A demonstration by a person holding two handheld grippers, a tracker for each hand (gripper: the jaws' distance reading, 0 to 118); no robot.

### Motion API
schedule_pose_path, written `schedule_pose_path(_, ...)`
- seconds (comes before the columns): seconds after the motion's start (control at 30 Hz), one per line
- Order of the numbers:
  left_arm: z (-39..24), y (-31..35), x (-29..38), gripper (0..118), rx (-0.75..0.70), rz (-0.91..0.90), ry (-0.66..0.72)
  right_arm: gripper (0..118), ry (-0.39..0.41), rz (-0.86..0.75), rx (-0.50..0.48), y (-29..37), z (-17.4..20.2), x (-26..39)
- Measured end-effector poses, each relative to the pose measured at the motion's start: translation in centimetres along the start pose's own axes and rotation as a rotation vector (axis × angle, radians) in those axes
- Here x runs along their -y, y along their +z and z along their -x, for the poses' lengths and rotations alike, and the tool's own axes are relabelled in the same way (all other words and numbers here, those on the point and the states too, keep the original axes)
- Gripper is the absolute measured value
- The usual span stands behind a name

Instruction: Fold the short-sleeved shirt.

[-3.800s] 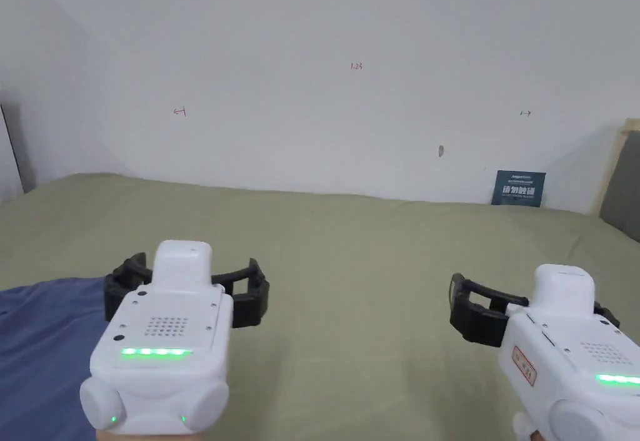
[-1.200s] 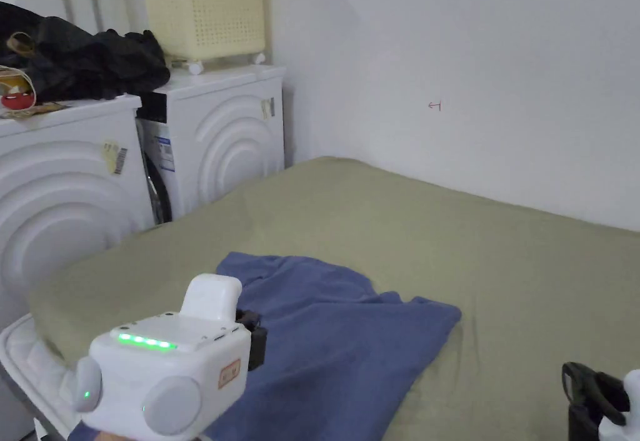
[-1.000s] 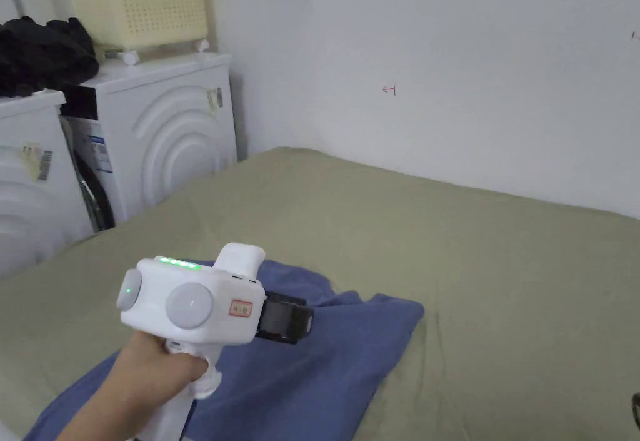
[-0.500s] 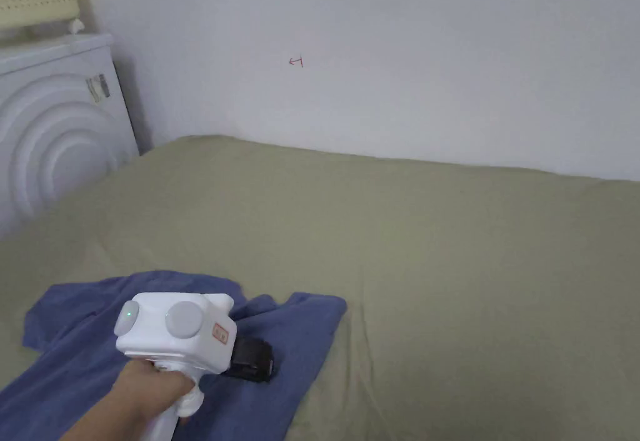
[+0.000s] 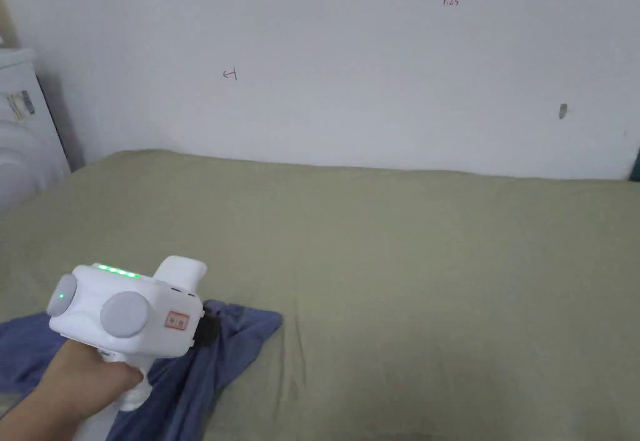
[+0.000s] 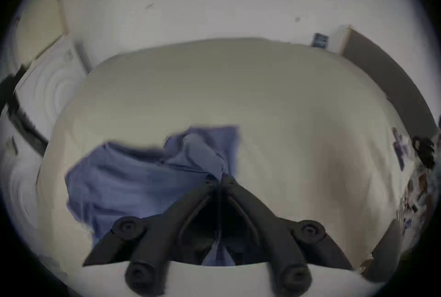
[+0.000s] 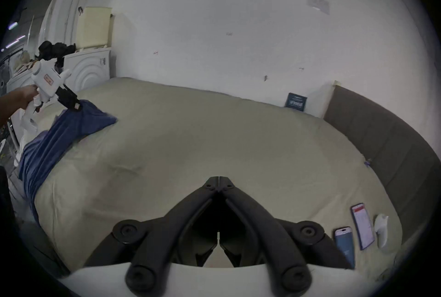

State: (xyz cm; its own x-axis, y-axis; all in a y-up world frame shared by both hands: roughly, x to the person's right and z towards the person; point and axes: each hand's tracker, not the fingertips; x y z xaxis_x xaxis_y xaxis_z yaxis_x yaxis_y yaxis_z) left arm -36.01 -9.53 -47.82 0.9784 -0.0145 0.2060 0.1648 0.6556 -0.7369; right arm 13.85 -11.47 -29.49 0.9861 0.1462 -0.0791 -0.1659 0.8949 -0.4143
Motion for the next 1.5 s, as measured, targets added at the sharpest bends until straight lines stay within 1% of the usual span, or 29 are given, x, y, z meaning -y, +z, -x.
schedule_pose_path(0.03,-1.5,0.3,-1.0,1,0.041,-0.009,-0.023,0,-0.011,-0.01,0.02,0.7,-0.7,-0.3)
schedule_pose_path(0.13,-9.2,1.6,-3.5,1,0.161,-0.084,-0.14,0,-0.052,-0.048,0.067,3.9,-3.1,-0.7)
schedule_pose_path(0.2,-14.2,1.5,-4.7,1,0.245,-0.097,-0.19,0,-0.049,-0.046,0.085,6.0,-4.4,-0.5)
schedule_pose_path(0.27,-19.6,1.5,-5.3,1,0.365,-0.118,-0.232,0,-0.033,-0.04,0.146,8.2,-5.8,-0.1)
schedule_pose_path(0.33,-25.0,0.7,-5.5,1,0.468,-0.13,-0.265,0,-0.051,-0.027,0.201,10.6,-7.2,0.5)
schedule_pose_path(0.43,-32.6,0.6,-4.7,1,0.612,-0.106,-0.359,0,-0.104,-0.036,0.256,13.5,-9.2,1.9)
schedule_pose_path(0.47,-34.2,0.5,-3.8,1,0.651,-0.106,-0.4,0,-0.118,-0.035,0.266,14.1,-9.6,2.4)
schedule_pose_path(0.5,-36.1,0.5,-2.7,1,0.698,-0.101,-0.435,0,-0.12,-0.028,0.252,14.5,-10.1,3.2)
schedule_pose_path(0.6,-40.0,-0.1,0.5,4,0.739,-0.056,-0.515,0,-0.131,0.02,0.282,15.0,-10.7,5.2)
schedule_pose_path(0.63,-40.7,-0.7,1.6,12,0.731,-0.045,-0.515,0,-0.149,0.033,0.286,15.0,-10.9,5.7)
schedule_pose_path(0.67,-41.2,-1.2,2.5,36,0.731,-0.039,-0.511,0,-0.175,0.04,0.289,15.0,-11.2,6.2)
schedule_pose_path(0.7,-41.3,-2.0,3.5,69,0.764,-0.032,-0.473,0,-0.213,0.04,0.292,15.0,-11.5,6.5)
schedule_pose_path(0.77,-40.4,-2.9,4.8,90,0.879,-0.02,-0.311,0,-0.256,0.024,0.287,15.1,-11.8,6.8)
schedule_pose_path(0.8,-40.0,-3.1,5.2,99,0.89,0.004,-0.227,0,-0.275,0.005,0.276,15.1,-11.8,6.9)
schedule_pose_path(0.83,-39.0,-2.7,5.2,112,0.896,-0.001,-0.145,1,-0.275,0.008,0.273,15.1,-11.7,6.7)
schedule_pose_path(0.87,-37.9,-2.1,5.2,112,0.893,-0.02,-0.098,4,-0.271,0.007,0.273,15.0,-11.5,6.4)
schedule_pose_path(0.97,-32.7,1.3,5.2,111,0.748,-0.131,-0.047,8,-0.235,-0.021,0.247,14.6,-10.4,5.1)
schedule_pose_path(1.03,-28.1,4.7,6.1,110,0.586,-0.234,-0.003,8,-0.218,-0.07,0.219,14.3,-9.5,4.0)
schedule_pose_path(1.1,-23.2,8.4,7.5,107,0.422,-0.357,0.055,8,-0.23,-0.123,0.194,13.8,-8.6,2.9)
schedule_pose_path(1.13,-21.2,10.1,8.8,100,0.343,-0.422,0.086,8,-0.232,-0.136,0.188,13.5,-8.1,2.3)
schedule_pose_path(1.17,-19.4,11.9,10.1,69,0.246,-0.48,0.107,7,-0.23,-0.152,0.177,13.4,-7.5,1.9)
schedule_pose_path(1.2,-17.9,13.6,11.7,20,0.116,-0.538,0.105,7,-0.227,-0.163,0.16,13.1,-7.0,1.4)
schedule_pose_path(1.23,-16.2,15.0,13.1,0,0.015,-0.576,0.118,7,-0.222,-0.173,0.146,12.9,-6.4,1.0)
schedule_pose_path(1.27,-14.9,15.9,14.7,0,-0.092,-0.611,0.136,7,-0.217,-0.184,0.136,12.7,-5.9,0.8)
schedule_pose_path(1.3,-13.2,17.0,16.1,0,-0.097,-0.605,0.161,6,-0.213,-0.191,0.121,12.5,-5.2,0.5)
schedule_pose_path(1.33,-11.8,18.0,17.5,0,-0.078,-0.584,0.232,6,-0.211,-0.194,0.108,12.3,-4.6,0.3)
schedule_pose_path(1.37,-10.8,18.8,18.8,0,-0.114,-0.585,0.277,5,-0.208,-0.198,0.096,12.2,-4.1,0.2)
schedule_pose_path(1.4,-10.0,19.5,20.0,0,-0.175,-0.586,0.3,3,-0.205,-0.199,0.085,12.0,-3.6,0.2)
schedule_pose_path(1.5,-7.4,20.5,23.0,0,-0.268,-0.566,0.356,0,-0.191,-0.19,0.045,11.4,-2.1,0.2)
